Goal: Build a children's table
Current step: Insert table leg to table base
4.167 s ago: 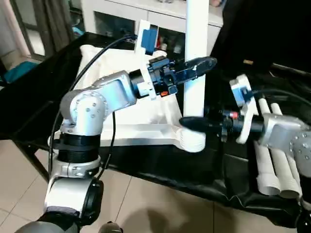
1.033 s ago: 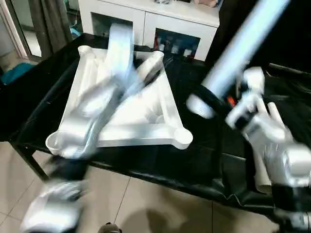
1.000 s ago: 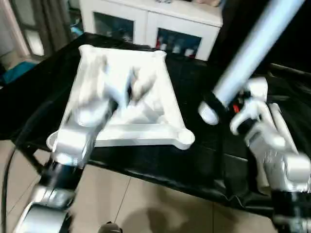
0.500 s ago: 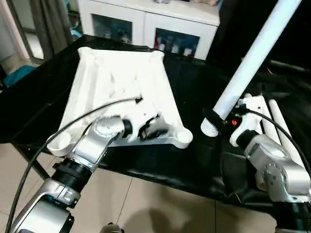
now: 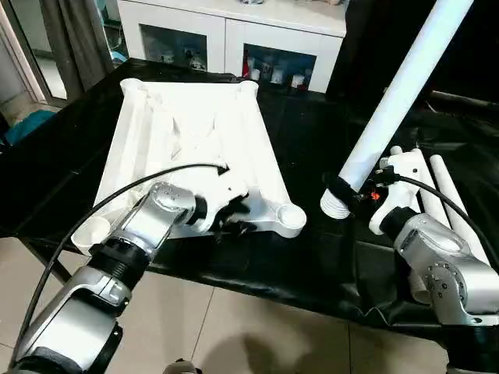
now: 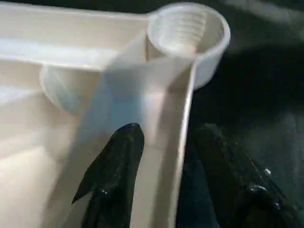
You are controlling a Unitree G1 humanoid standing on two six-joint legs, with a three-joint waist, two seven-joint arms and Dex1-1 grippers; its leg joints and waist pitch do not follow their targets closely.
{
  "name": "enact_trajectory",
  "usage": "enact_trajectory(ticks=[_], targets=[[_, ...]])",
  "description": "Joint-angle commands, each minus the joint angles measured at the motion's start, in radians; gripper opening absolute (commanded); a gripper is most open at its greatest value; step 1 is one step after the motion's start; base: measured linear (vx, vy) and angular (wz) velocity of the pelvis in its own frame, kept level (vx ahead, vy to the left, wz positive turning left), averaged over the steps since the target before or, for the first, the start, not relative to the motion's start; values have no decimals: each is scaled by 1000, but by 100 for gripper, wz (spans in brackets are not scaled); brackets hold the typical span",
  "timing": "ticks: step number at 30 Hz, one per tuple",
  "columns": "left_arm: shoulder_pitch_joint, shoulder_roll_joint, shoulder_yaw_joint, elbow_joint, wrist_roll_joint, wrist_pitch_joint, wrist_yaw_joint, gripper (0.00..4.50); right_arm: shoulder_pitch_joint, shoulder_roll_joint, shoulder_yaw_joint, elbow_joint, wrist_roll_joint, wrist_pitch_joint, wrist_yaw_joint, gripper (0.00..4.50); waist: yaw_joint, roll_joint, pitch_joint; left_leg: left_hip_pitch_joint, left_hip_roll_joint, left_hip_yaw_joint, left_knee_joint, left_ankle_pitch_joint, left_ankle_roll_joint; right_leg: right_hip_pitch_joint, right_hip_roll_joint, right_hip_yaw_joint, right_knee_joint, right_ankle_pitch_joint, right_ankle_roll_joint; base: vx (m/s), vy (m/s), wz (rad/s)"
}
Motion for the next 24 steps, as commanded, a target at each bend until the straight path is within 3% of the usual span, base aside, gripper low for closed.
enact_trajectory(ticks=[1,2,3,5,6,10,12,20,24], targets=[[-14,5,-2,8,19,6,-15,185,5,-14,-2,-20,-10,12,4,193,1,10,-71,13,41,-13,-73,-182,-13,57,-82,59,-74,-234,-146,0,0,0],[-16,5,11,17,18,10,-24,176,2,-15,0,-19,-6,16,8,193,1,10,-71,14,40,-13,-73,-190,-14,57,-82,59,-76,-249,-142,0,0,0],[-17,5,12,18,18,10,-25,160,2,-15,1,-19,-6,17,9,193,0,4,-71,13,40,-11,-72,-188,-11,57,-82,59,-78,-255,-140,0,0,0],[-18,5,22,24,21,7,-29,142,1,-15,3,-18,-8,18,11,193,2,6,-70,14,41,-13,-73,-188,-10,55,-84,58,-79,-281,-133,0,0,0],[-19,4,29,27,19,7,-28,142,-1,-13,4,-17,-6,20,12,193,0,-1,-69,13,42,-12,-74,-192,-11,55,-84,58,-80,-286,-130,0,0,0],[-17,4,49,17,-8,11,-39,97,-8,-10,7,-12,-1,22,16,193,1,3,-70,12,41,-13,-73,-186,-9,55,-85,59,-79,-288,-129,0,0,0],[-13,6,50,6,-10,18,-51,82,-11,-10,10,-6,-2,21,20,193,3,-3,-69,11,41,-12,-73,-179,-5,54,-86,58,-77,-291,-129,0,0,0],[3,12,38,8,21,3,-73,29,-20,-13,17,2,-2,21,31,193,3,-4,-68,11,42,-12,-75,-178,-3,52,-86,59,-81,-314,-114,0,0,0],[9,22,16,11,47,-8,-77,11,-26,-14,19,6,-3,23,39,193,-1,-5,-70,7,41,-13,-74,-156,0,56,-86,59,-76,-275,-119,0,0,0]])
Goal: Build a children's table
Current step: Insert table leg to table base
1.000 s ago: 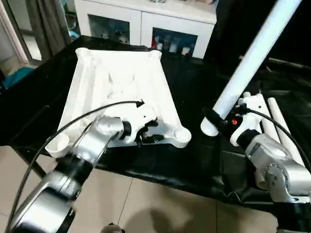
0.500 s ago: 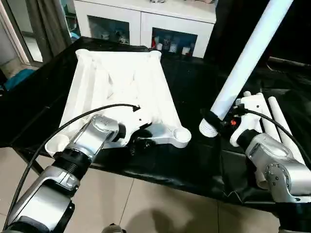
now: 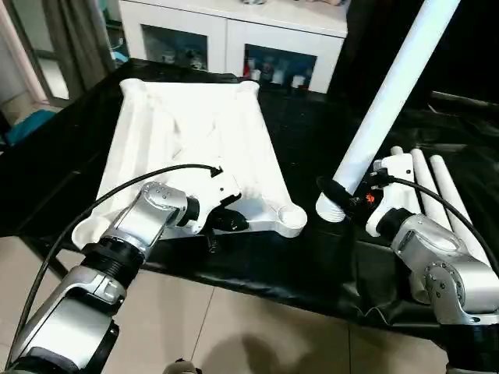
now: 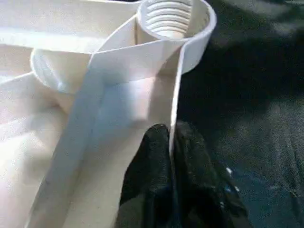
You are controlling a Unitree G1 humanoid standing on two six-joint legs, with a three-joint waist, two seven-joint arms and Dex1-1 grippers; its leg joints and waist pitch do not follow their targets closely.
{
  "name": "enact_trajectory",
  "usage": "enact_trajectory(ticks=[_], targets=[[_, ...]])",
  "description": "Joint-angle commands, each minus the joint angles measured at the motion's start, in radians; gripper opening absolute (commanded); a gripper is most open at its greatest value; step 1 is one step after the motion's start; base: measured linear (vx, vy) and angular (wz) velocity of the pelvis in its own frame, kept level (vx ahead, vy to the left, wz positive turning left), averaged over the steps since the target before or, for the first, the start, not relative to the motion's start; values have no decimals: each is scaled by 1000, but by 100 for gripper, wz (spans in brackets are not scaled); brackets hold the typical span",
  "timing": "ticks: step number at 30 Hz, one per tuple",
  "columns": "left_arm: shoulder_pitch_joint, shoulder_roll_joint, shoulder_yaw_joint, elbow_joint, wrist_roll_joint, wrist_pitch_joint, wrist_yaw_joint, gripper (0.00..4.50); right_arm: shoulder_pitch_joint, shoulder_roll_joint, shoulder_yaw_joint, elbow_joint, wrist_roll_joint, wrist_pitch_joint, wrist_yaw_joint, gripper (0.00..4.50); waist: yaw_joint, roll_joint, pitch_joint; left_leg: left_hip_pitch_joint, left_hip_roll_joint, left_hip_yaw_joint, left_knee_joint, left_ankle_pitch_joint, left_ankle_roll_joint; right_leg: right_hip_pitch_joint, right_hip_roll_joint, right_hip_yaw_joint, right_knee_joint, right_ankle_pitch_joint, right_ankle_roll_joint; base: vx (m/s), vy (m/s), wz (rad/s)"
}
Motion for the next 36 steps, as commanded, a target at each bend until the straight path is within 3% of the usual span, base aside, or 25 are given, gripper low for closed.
enact_trajectory(ticks=[1,3,4,8,12,18,22,23,29,31,32,34,36], targets=[[10,14,-15,-2,28,6,4,5,-22,-13,0,2,-4,5,8,193,4,-3,-70,7,41,-13,-73,-155,1,56,-85,59,-74,-267,-124,0,0,0],[9,8,-10,1,37,-2,21,1,-26,-13,-1,3,1,9,17,193,0,-4,-69,8,41,-12,-73,-153,6,56,-85,59,-74,-261,-131,0,0,0],[8,6,-8,2,36,-2,24,29,-26,-13,-1,3,1,10,17,193,-1,-6,-69,8,41,-11,-73,-157,6,55,-85,58,-75,-268,-131,0,0,0],[0,-6,10,18,38,-8,43,60,-28,-14,0,6,1,10,19,193,1,-5,-67,11,41,-10,-73,-168,7,52,-86,59,-80,-305,-125,0,0,0],[-10,-8,9,37,55,-17,62,76,-32,-14,0,10,-1,9,21,193,2,-3,-66,11,39,-12,-73,-185,3,51,-86,58,-87,-353,-104,0,0,0],[-16,-13,22,54,53,-25,64,78,-32,-9,-2,8,-3,10,23,193,2,-4,-66,11,40,-14,-75,-194,-1,50,-87,57,-89,-366,-98,0,0,0],[-23,-19,35,69,48,-32,64,78,-34,-7,-2,9,1,10,25,193,3,2,-67,10,39,-13,-74,-194,-2,50,-87,57,-88,-351,-105,0,0,0],[-24,-20,37,69,43,-36,54,50,-35,-9,3,8,4,15,34,193,3,0,-67,10,40,-14,-74,-193,-1,51,-86,57,-87,-345,-106,0,0,0],[-14,-22,31,59,33,-56,16,4,-75,-22,42,57,1,37,85,193,-2,5,-69,11,41,-15,-74,-199,-3,52,-86,57,-85,-325,-123,0,0,0],[-9,-23,30,52,27,-63,4,1,-100,-14,36,82,14,38,96,193,-1,4,-71,9,41,-14,-73,-182,-1,54,-87,58,-80,-289,-138,0,0,0],[-8,-25,30,51,25,-66,-1,0,-111,-10,33,97,20,39,102,193,0,11,-72,10,43,-15,-73,-166,-3,54,-85,58,-74,-250,-150,0,0,0],[-5,-30,33,43,17,-69,-11,0,-139,-3,37,148,21,37,121,193,-3,5,-73,10,42,-13,-72,-159,3,56,-84,59,-70,-207,-168,0,0,0],[-2,-35,32,32,14,-72,-22,0,-160,-9,63,201,-1,29,154,193,-1,8,-74,10,42,-11,-70,-148,6,57,-85,59,-66,-189,-185,0,0,0]])
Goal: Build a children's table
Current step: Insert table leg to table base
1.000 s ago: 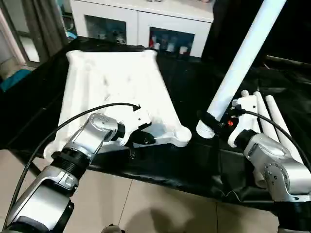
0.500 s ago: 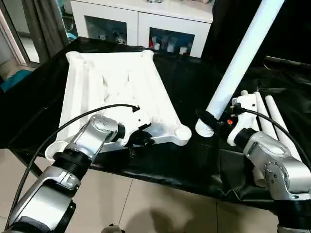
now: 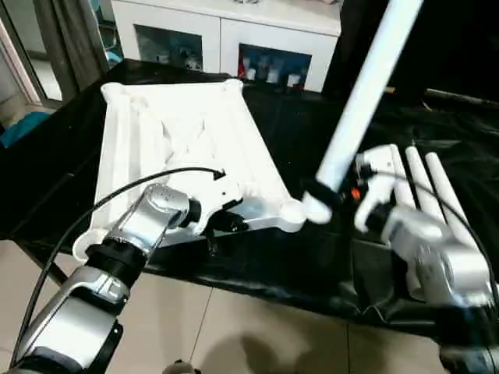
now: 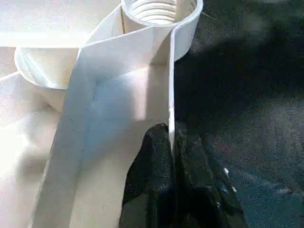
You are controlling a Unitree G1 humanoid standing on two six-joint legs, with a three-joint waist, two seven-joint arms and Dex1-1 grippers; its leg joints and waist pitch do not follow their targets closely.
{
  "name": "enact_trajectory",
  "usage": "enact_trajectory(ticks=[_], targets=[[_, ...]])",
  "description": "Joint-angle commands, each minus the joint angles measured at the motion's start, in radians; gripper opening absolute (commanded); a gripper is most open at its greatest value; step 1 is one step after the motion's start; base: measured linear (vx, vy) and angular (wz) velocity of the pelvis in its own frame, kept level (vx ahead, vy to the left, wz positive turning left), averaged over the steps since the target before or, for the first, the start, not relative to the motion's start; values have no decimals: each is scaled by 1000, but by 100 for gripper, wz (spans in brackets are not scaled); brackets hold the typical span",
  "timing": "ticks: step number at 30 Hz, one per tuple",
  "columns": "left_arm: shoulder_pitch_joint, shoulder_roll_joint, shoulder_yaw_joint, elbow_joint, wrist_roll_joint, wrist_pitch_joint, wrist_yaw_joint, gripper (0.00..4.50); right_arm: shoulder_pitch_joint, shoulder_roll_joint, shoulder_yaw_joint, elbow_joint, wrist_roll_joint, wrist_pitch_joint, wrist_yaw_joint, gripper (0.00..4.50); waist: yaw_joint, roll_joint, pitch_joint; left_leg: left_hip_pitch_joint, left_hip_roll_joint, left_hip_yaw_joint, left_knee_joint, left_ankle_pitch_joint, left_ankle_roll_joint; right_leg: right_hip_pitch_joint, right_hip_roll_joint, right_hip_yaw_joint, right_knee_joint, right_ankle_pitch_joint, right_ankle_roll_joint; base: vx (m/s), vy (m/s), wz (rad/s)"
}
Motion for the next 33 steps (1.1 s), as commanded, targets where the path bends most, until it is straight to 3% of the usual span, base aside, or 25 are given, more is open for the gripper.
enact_trajectory(ticks=[1,3,4,6,10,11,20,33], targets=[[3,-12,13,-26,-17,-18,-18,0,-15,-12,23,50,-14,-10,39,193,4,1,-73,10,42,-10,-69,-146,8,58,-85,59,-67,-194,-180,0,0,0],[8,-19,8,-35,-13,-14,-18,0,-34,-21,55,97,-22,3,84,193,4,3,-73,10,42,-10,-68,-145,12,59,-86,59,-68,-197,-182,0,0,0],[10,-20,7,-38,-11,-13,-18,0,-37,-28,71,106,-32,7,99,193,7,-8,-73,8,42,-9,-67,-135,17,62,-87,58,-66,-202,-178,0,0,0],[12,-22,7,-40,-10,-12,-19,0,-42,-32,85,120,-45,1,109,193,9,-4,-71,9,44,-9,-68,-134,17,59,-87,59,-68,-212,-168,0,0,0],[19,-21,11,-51,-10,-9,-22,0,-65,-20,84,165,-56,-24,117,193,10,-7,-71,11,44,-9,-68,-139,12,56,-88,60,-71,-249,-158,0,0,0],[22,-20,12,-56,-11,-13,-23,0,-79,-11,80,191,-62,-43,117,193,10,-11,-71,10,44,-8,-68,-136,12,56,-89,60,-70,-247,-157,0,0,0],[50,-18,8,-118,-20,-9,-52,0,-125,5,77,268,-69,-88,150,193,10,-14,-71,8,44,-6,-68,-114,25,57,-87,60,-64,-212,-168,0,0,0],[57,-19,19,-134,-12,7,-46,0,-118,23,70,347,-75,-145,176,193,11,-11,-71,9,43,-7,-68,-130,21,55,-89,59,-69,-256,-155,0,0,0]])
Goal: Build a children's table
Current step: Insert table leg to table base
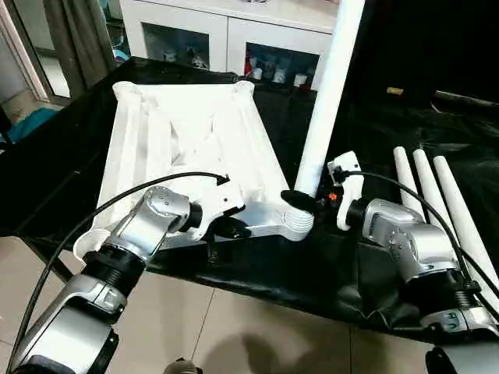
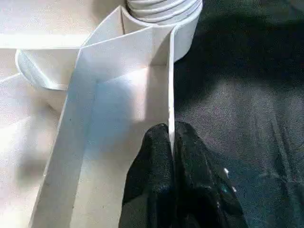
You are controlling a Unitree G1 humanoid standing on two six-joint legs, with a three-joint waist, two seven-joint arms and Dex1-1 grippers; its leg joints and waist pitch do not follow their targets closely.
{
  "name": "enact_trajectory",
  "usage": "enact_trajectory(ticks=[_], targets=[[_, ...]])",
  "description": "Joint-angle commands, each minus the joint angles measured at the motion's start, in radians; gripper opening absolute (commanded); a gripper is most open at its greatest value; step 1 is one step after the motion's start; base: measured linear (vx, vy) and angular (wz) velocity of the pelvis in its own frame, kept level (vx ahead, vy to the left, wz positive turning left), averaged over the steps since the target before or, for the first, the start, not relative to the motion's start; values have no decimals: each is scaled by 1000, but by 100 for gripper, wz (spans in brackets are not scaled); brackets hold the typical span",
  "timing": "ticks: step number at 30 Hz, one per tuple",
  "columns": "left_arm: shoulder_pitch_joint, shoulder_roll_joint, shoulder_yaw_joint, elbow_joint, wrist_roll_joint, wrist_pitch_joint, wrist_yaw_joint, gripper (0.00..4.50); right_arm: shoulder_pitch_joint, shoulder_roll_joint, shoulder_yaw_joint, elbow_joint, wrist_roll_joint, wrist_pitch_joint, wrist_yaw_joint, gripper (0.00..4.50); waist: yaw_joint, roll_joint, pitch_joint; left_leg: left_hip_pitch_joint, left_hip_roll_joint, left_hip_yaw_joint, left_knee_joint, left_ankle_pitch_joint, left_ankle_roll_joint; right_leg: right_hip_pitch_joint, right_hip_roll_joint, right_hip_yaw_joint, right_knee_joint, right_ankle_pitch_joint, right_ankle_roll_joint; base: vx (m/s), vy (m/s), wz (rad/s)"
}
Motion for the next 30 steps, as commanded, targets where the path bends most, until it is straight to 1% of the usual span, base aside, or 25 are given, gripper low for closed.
enact_trajectory(ticks=[1,7,9,13,14,17,18,19,20,21,22,26,27,28,29,30], targets=[[11,-21,19,-42,-28,-2,-9,0,-13,11,-24,42,-5,-29,-4,193,1,-9,-72,10,44,-8,-68,-131,19,54,-87,59,-69,-250,-157,0,0,0],[12,-21,18,-42,-25,1,-12,0,-17,29,-33,95,-1,-65,11,193,-2,-9,-71,9,44,-9,-69,-135,20,55,-87,59,-68,-245,-167,0,0,0],[12,-20,17,-41,-24,1,-14,0,-11,40,-42,138,1,-90,23,193,-1,-8,-72,9,44,-9,-68,-136,21,56,-88,59,-69,-250,-165,0,0,0],[10,-19,17,-37,-23,-2,-16,0,-3,43,-49,152,3,-102,31,193,-2,-9,-72,9,45,-9,-69,-132,23,55,-86,58,-67,-239,-169,0,0,0],[7,-19,19,-32,-23,-8,-16,0,10,50,-66,165,10,-117,40,193,-1,-7,-73,9,45,-9,-68,-131,25,55,-87,59,-66,-231,-173,0,0,0],[4,-21,23,-27,-23,-12,-14,0,23,55,-82,179,17,-141,44,193,-1,-7,-72,10,45,-9,-69,-142,24,55,-88,59,-68,-236,-177,0,0,0],[0,-24,26,-22,-23,-16,-10,0,36,64,-102,193,30,-159,44,193,0,-4,-73,10,45,-9,-69,-142,25,56,-88,59,-68,-232,-179,0,0,0],[0,-24,26,-22,-23,-16,-10,0,36,64,-102,193,30,-159,44,193,-1,-5,-73,9,46,-9,-69,-142,26,56,-88,59,-68,-230,-179,0,0,0],[-2,-27,29,-19,-24,-18,-6,0,50,71,-119,207,36,-184,40,193,0,-4,-73,11,46,-9,-69,-144,25,55,-88,58,-68,-229,-181,0,0,0],[-3,-29,31,-17,-25,-19,-5,0,56,75,-127,211,41,-189,40,193,-1,-5,-73,11,46,-9,-69,-146,25,55,-88,58,-68,-229,-182,0,0,0],[-3,-29,31,-17,-26,-20,-5,0,58,77,-129,213,43,-191,40,193,-1,-1,-73,11,46,-9,-70,-148,24,55,-87,58,-68,-226,-185,0,0,0],[-6,-43,40,-10,-32,-23,7,0,118,106,-179,236,68,-256,33,192,1,-1,-73,12,47,-9,-70,-156,26,55,-89,59,-69,-227,-190,0,0,0],[-6,-44,41,-9,-33,-23,7,0,127,109,-180,237,67,-267,35,191,2,2,-73,12,47,-10,-71,-164,27,55,-89,59,-71,-232,-191,0,0,0],[-6,-44,41,-9,-33,-23,7,0,127,109,-180,237,67,-267,35,191,2,2,-73,12,47,-10,-71,-164,27,55,-89,59,-71,-232,-191,0,0,0],[-7,-44,42,-9,-33,-23,7,0,137,113,-180,237,64,-285,37,191,3,4,-73,13,47,-11,-72,-167,25,55,-89,57,-70,-238,-189,0,0,0],[-8,-44,43,-8,-33,-24,7,0,141,116,-183,237,65,-293,37,191,1,3,-71,13,48,-11,-73,-176,24,54,-89,58,-73,-248,-188,0,0,0]])
